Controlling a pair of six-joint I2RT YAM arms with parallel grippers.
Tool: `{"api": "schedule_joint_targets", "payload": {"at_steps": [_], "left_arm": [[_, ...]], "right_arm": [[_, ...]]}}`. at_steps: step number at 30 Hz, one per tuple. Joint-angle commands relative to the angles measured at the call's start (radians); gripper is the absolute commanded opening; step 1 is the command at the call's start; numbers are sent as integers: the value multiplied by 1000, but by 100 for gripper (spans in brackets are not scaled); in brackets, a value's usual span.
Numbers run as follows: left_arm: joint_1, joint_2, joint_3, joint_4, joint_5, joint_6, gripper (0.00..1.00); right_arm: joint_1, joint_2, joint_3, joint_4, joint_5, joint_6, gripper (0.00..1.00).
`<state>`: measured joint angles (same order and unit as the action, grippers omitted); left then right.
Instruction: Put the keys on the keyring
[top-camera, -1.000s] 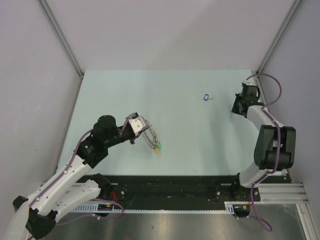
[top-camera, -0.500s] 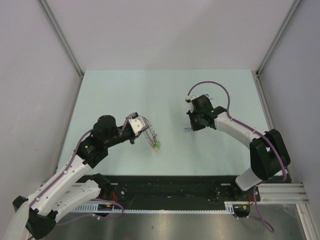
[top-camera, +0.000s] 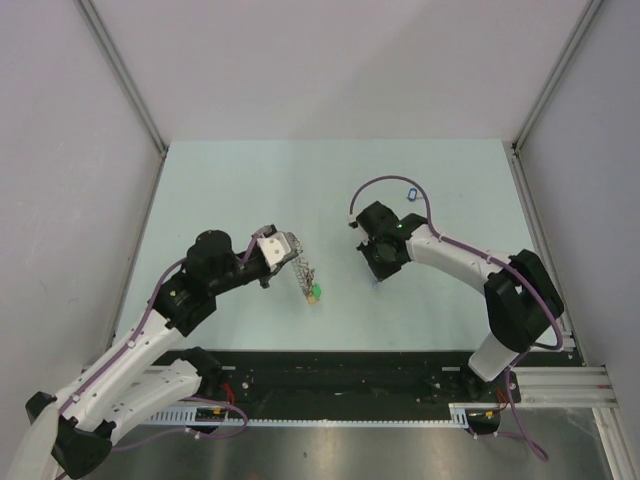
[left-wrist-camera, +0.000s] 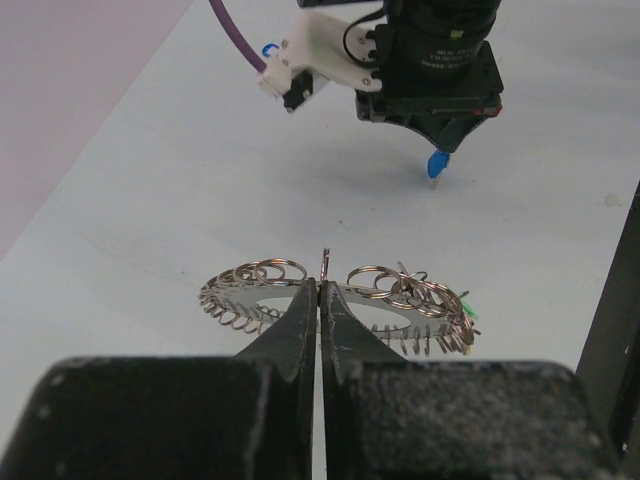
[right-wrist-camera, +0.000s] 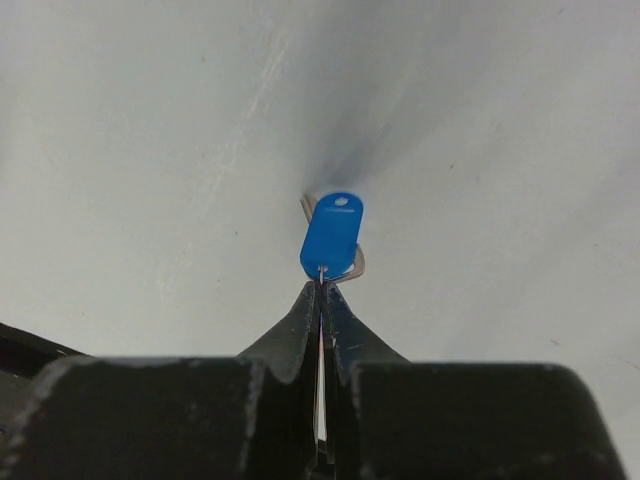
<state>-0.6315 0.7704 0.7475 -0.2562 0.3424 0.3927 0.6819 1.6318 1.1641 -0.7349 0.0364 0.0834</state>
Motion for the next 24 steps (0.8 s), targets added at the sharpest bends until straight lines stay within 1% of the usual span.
{"api": "schedule_joint_targets", "payload": {"at_steps": [1, 7, 8, 11, 15, 20, 24], "left_arm": [[7, -13, 13, 57, -8, 8, 0], [7, -5, 15, 58, -10, 8, 0], [7, -6, 15, 55, -10, 8, 0], [9, -5, 16, 57, -11, 8, 1], [9, -3, 15, 57, -13, 9, 0], [10, 0, 13, 57, -13, 9, 0], [12, 1, 13, 57, -10, 9, 0]], "right_arm": [[48, 31, 36, -136, 62, -28, 0], [85, 48, 48, -299, 114, -42, 0], [87, 51, 58, -316, 147, -36, 0], [79, 65, 75, -337, 106, -47, 0], [96, 137, 95, -360, 65, -66, 0], [143, 244, 126, -370, 62, -80, 0], [177, 298, 180, -373, 74, -80, 1]]}}
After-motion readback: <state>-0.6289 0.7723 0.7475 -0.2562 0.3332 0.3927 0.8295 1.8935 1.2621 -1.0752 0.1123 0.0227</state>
